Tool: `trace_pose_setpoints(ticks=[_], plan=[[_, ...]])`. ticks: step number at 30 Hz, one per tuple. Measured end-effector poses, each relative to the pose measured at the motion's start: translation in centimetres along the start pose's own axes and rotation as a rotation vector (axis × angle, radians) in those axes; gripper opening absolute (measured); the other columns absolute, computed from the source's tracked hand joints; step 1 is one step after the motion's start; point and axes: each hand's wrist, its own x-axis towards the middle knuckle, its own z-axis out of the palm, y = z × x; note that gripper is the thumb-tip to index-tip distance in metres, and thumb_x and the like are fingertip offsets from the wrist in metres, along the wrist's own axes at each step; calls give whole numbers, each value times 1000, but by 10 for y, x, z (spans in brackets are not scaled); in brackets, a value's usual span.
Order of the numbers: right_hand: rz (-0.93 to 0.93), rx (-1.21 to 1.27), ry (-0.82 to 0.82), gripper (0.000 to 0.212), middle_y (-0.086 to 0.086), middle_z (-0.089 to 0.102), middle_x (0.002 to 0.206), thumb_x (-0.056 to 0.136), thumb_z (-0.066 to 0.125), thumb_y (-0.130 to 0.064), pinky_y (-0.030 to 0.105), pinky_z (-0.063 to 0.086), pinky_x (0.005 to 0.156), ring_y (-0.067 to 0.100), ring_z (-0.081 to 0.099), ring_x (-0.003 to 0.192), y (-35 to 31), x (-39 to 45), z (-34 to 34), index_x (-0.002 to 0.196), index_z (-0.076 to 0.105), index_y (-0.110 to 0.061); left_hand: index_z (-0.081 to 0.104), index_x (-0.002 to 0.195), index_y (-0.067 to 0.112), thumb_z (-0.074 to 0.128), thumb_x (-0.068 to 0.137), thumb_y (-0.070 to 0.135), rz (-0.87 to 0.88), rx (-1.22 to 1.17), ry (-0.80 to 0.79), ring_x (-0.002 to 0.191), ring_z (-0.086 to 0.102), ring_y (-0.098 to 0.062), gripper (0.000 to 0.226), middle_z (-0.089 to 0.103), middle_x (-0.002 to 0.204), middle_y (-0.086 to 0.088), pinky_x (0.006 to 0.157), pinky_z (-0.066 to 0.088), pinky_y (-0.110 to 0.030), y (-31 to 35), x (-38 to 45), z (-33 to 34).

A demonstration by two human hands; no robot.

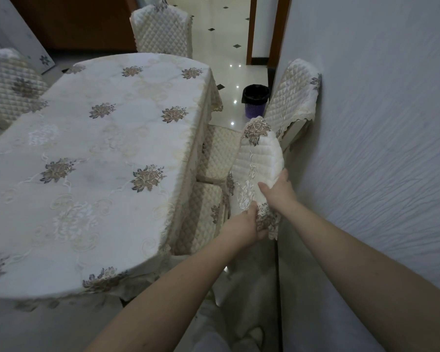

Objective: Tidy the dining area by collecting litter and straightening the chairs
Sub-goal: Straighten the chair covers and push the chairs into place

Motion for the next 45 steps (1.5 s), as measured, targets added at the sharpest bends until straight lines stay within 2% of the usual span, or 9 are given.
trace_pose_setpoints(ticks=[4,8,10,13,19,24,27,37,45], plan=[[-49,-108,39,96,19,19,155,88,60,-40,43,29,110,35,26,140,1,-12,2,151,-6,-8,20,148,21,46,87,65,44,82,35,114,57,-31,80,52,135,-11,84,47,-42,-16,-17,-5],[-133,-315,60,90,18,2,159,90,52,-46,43,15,117,33,7,146,-13,-30,4,151,-6,-13,25,149,23,41,92,59,47,110,101,119,53,-29,69,49,139,-8,86,46,-40,-41,-38,-23],[-194,-348,45,85,15,1,160,91,49,-47,45,12,116,33,4,146,-21,-41,5,152,-2,-16,28,147,23,41,93,56,42,135,158,117,54,-28,64,50,138,-6,85,47,-39,-59,-51,-37],[-355,-400,17,77,12,13,159,93,46,-46,45,15,115,30,11,145,-34,-60,8,152,8,-15,26,148,25,41,93,53,20,180,212,121,51,-27,63,47,142,-3,92,47,-40,-89,-78,-61],[-611,-527,-72,63,12,28,154,95,45,-43,42,25,113,29,26,140,-84,-111,38,149,27,-16,27,148,27,38,95,54,-72,311,342,136,36,-21,61,38,150,-1,106,33,-44,-157,-155,-118],[-787,-570,-120,58,8,31,154,96,41,-46,43,23,113,28,27,140,-144,-181,102,146,33,-20,18,150,31,32,94,60,-259,357,351,145,16,-19,64,21,159,3,116,14,-48,-229,-265,-145],[-937,-600,-131,56,7,33,153,97,36,-47,42,22,114,27,26,141,-181,-232,148,146,36,-20,18,150,32,31,93,63,-377,356,383,147,10,-18,66,16,160,4,118,9,-49,-270,-334,-169],[-1237,-638,-290,51,-2,26,157,101,23,-47,38,15,117,19,18,145,-275,-373,257,148,31,-28,13,151,38,23,93,66,-682,287,513,147,4,-16,65,10,162,5,117,3,-44,-330,-509,-203],[-1388,-604,-395,53,-6,20,158,100,20,-49,33,9,116,16,12,146,-340,-402,313,149,26,-31,10,151,39,21,92,68,-872,211,529,147,6,-15,66,12,161,6,119,7,-45,-391,-541,-216]])
